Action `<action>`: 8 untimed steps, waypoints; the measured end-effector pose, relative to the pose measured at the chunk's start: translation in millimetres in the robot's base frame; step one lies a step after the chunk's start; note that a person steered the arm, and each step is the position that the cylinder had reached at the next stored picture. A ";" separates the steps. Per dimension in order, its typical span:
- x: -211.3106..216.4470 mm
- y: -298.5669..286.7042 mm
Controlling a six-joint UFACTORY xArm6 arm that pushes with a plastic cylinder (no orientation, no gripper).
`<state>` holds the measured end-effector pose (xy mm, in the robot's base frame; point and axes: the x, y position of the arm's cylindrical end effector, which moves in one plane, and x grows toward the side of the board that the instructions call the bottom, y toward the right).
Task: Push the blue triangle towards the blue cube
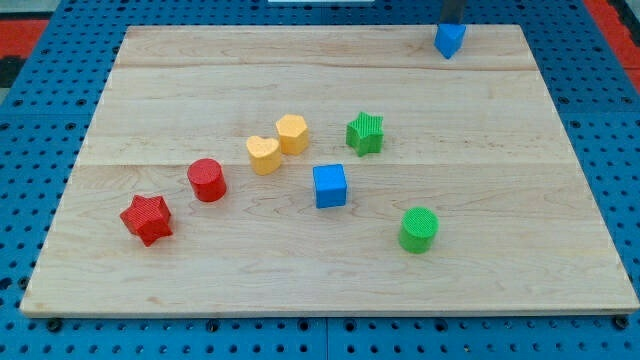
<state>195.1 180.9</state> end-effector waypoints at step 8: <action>190.0 4.1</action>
<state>385.1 185.0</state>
